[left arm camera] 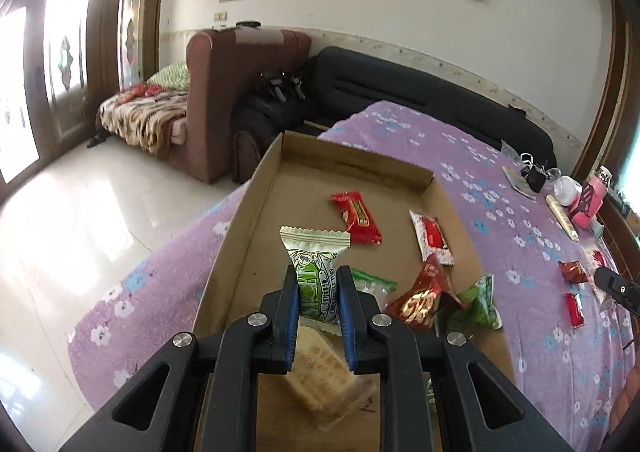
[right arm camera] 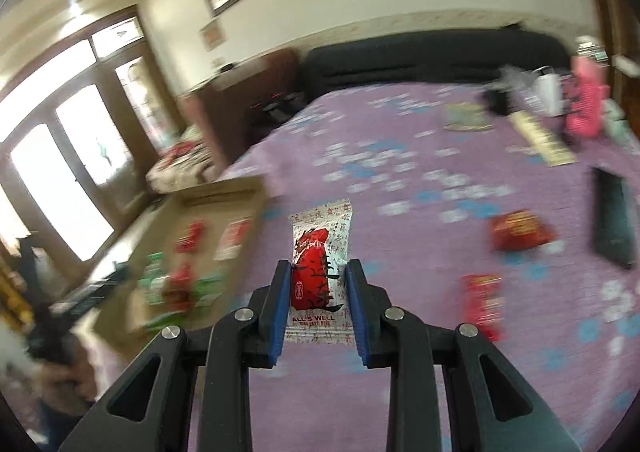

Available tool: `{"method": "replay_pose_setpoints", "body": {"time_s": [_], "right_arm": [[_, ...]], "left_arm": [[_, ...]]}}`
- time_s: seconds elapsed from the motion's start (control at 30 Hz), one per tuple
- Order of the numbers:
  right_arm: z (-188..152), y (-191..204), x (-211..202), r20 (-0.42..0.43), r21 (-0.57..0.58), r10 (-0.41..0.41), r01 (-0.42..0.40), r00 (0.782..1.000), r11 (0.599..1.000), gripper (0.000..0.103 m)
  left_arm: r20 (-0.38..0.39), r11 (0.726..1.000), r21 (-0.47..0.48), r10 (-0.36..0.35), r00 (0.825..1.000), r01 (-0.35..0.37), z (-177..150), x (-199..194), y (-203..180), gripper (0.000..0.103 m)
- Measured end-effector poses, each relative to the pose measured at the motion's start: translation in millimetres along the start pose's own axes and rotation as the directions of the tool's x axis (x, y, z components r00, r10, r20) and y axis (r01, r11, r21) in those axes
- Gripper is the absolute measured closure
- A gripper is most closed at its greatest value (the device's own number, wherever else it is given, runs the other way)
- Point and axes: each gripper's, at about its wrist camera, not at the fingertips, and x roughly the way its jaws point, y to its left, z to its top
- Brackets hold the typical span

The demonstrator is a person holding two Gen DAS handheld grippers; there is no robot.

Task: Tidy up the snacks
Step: 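Carry green-white packet into box with left gripper while right carries white-red packet there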

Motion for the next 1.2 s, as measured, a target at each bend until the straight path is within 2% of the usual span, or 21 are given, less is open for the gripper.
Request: {"method": "replay_pose_setpoints", "body": {"time_s": [0.17, 0.33, 0.5, 0.6, 0.83, 1.2], "right_arm": [[1.3, 56.8, 38.1, -0.091, -0.034, 0.1, -0.104, 0.991, 0.994, 0.076], [-12.2, 93.0, 82.3, -0.162, -0.065, 0.117, -0.129, 0.98, 0.989, 0.076], [-28.4, 95.2, 100.0, -0.178, -0.104, 0.105, -0.125, 0.978, 0.987, 0.076], [-32.6, 97.5, 99.0, -0.165, -0.135, 0.103, -0.126, 0.981, 0.983, 0.076], [-44.4, 100.1, 102.4, -0.162, -0.187, 0.085, -0.115, 0.983, 0.976, 0.076], [-44.7, 99.6, 101.3, -0.156, -0.182, 0.092, -0.12, 0.984, 0.976, 0.076]], "left_arm": [[-0.012, 0.998, 0.039, -0.05, 0.999, 0.05, -5.7, 4.1, -9.5, 0.085], [-0.044, 0.993, 0.079, -0.08, 0.996, 0.083, -12.4, 11.2, -17.5, 0.085], [-0.065, 0.989, 0.125, -0.07, 0.995, 0.078, -22.0, 21.8, -23.8, 0.085], [-0.052, 0.987, 0.143, -0.062, 0.997, 0.069, -21.1, 21.2, -28.0, 0.085], [-0.058, 0.988, 0.147, -0.044, 0.997, 0.052, -23.6, 21.9, -27.4, 0.085], [-0.053, 0.987, 0.163, -0.01, 0.999, 0.019, -24.3, 22.7, -32.5, 0.085]]}}
